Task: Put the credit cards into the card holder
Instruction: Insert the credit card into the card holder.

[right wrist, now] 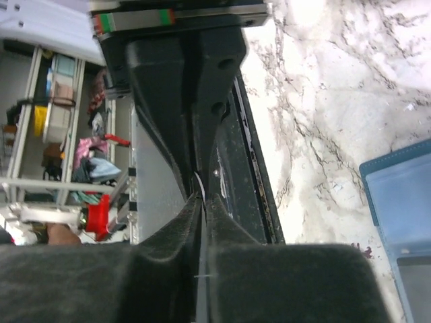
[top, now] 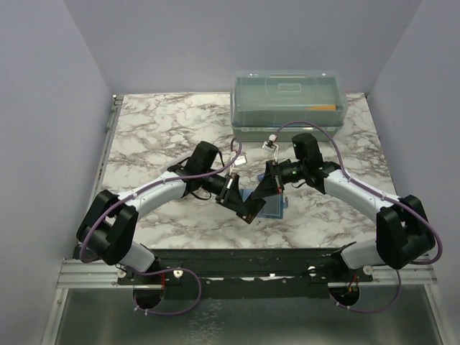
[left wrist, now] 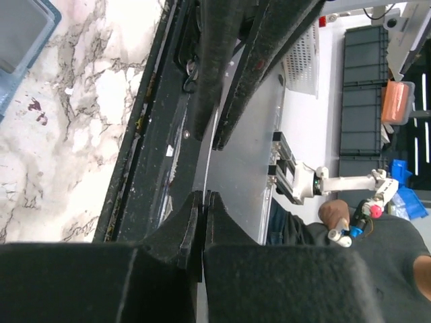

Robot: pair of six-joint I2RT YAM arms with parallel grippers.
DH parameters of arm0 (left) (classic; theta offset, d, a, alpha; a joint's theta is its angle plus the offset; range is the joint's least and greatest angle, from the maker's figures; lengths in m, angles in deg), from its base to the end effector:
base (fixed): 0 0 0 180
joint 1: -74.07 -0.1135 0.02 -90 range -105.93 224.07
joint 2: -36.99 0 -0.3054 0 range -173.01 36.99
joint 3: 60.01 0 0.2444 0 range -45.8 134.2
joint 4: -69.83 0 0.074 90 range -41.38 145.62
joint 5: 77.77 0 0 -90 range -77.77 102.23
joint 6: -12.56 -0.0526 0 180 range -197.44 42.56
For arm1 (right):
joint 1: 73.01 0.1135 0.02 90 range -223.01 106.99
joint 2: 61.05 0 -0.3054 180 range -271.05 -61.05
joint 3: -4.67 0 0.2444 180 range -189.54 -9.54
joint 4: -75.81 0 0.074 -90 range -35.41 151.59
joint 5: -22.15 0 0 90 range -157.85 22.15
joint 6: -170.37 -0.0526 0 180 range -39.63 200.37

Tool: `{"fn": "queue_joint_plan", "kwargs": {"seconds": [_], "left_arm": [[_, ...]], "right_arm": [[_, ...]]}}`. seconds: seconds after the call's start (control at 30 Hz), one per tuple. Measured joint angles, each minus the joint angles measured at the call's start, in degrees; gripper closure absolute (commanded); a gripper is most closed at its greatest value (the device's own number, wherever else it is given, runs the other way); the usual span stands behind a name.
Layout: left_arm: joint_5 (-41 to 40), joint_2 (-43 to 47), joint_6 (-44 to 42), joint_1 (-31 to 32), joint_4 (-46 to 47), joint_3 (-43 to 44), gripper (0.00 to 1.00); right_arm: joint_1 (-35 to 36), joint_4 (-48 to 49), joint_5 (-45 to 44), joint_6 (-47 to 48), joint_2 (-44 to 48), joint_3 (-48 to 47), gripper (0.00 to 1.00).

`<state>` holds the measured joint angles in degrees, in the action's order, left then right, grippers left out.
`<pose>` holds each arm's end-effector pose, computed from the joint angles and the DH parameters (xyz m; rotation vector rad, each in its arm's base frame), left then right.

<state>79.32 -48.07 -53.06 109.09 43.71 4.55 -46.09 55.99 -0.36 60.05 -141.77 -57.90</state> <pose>0.2077 -0.2047 0.2635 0.8573 2.3434 -1.8651 0.2252 0.1688 0.2809 -0.8298 2.1219 1.7494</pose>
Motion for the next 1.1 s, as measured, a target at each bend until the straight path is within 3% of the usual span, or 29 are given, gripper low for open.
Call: {"fn": "queue_joint_plan", "kwargs": {"seconds": [0.13, 0.2, 0.33, 0.43, 0.57, 0.67, 0.9, 1.1], "left_arm": [[-2.95, 1.29, 0.37, -0.02, 0.00, 0.00, 1.00], [-6.23, 1.60, 1.55, 0.00, 0.09, 0.00, 1.00], [-15.72, 1.46, 6.86, -0.04, 0.33, 0.00, 1.00], [-21.51, 0.37, 10.93, -0.13, 1.33, 0.00, 1.00], [-27.36, -2.54, 15.10, -0.13, 2.95, 0.00, 1.00], [-30.49, -5.07, 17.53, -0.07, 4.15, 0.33, 1.00], [-32.24, -11.45, 21.24, 1.95, 8.39, 1.18, 1.00], [-31.58, -15.06, 23.45, 2.67, 12.35, 1.18, 1.00]], "right_arm": [[0.02, -0.15, -4.24, -2.97, 0.04, 0.00, 0.46], [0.02, -0.96, -8.81, -5.16, 0.15, -0.11, 0.31], [-0.74, -4.02, -21.49, -9.27, 1.84, -0.11, 0.21], [-4.13, -5.29, -29.29, -11.45, 4.37, 0.55, 0.23], [-7.50, -7.02, -35.58, -12.02, 4.63, 1.51, 0.48], [-7.50, -8.09, -36.57, -11.56, 1.51, 1.51, 0.56], [-7.37, -12.31, -43.12, -11.17, -2.49, 2.45, 0.66], [-7.37, -13.42, -46.56, -11.10, -3.56, 5.25, 0.67]]}}
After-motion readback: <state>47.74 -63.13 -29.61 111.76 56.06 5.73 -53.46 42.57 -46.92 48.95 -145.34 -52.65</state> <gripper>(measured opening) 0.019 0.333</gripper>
